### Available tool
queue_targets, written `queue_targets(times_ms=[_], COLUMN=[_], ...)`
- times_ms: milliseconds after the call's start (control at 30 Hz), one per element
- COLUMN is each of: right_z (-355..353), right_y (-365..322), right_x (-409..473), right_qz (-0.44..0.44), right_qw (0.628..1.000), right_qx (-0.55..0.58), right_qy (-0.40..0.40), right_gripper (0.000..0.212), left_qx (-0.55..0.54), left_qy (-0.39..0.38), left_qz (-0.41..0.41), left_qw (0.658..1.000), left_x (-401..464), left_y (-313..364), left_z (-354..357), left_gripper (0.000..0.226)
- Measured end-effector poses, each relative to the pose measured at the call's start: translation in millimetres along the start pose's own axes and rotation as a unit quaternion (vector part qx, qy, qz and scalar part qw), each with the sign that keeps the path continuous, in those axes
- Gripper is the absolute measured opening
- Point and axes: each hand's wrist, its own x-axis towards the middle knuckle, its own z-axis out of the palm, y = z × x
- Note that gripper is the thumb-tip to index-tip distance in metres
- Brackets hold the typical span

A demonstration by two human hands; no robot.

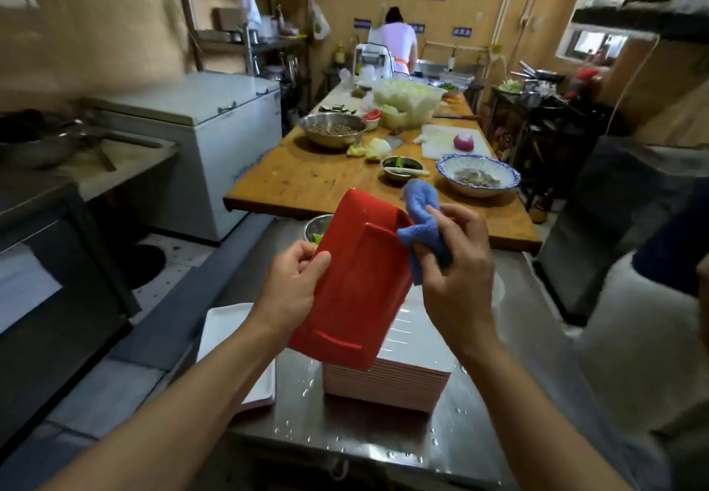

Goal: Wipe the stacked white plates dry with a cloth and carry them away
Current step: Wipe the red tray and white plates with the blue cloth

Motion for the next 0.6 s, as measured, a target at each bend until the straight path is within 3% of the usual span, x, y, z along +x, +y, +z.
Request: queue_targets(times_ms=[200,333,467,600], right_z=[46.0,63.3,69.0,55.6], right_y=[-37.5,-48.6,-44.1,-23.3], right_x=[7.5,18.2,20.9,19.0], right_qz=[-0.126,-0.124,-0.151,-0.1], right_qw=[0.973,0.975,0.965,0.976], right_qx=[-0.071,-0.12,-0.142,-0.113], right_qy=[-0.182,-0.141,-0.162,-0.157], right_gripper=[0.058,0.05,0.052,0.053], left_qx=[-0.07,-0.092,-0.116,-0.122], left_qy=[-0.001,0.007,0.034,0.039], left_qz=[-0.001,-0.001,-0.003,0.0], left_qw=[0.998,0.996,0.993,0.992], left_x=[-10.7,-17.2,-22.2,-25.8], left_y=[3.1,6.4,7.6,9.8], left_z=[-15.9,-18.6,-24.4,-31.4], left_gripper=[0.013,0.013,0.011,0.01])
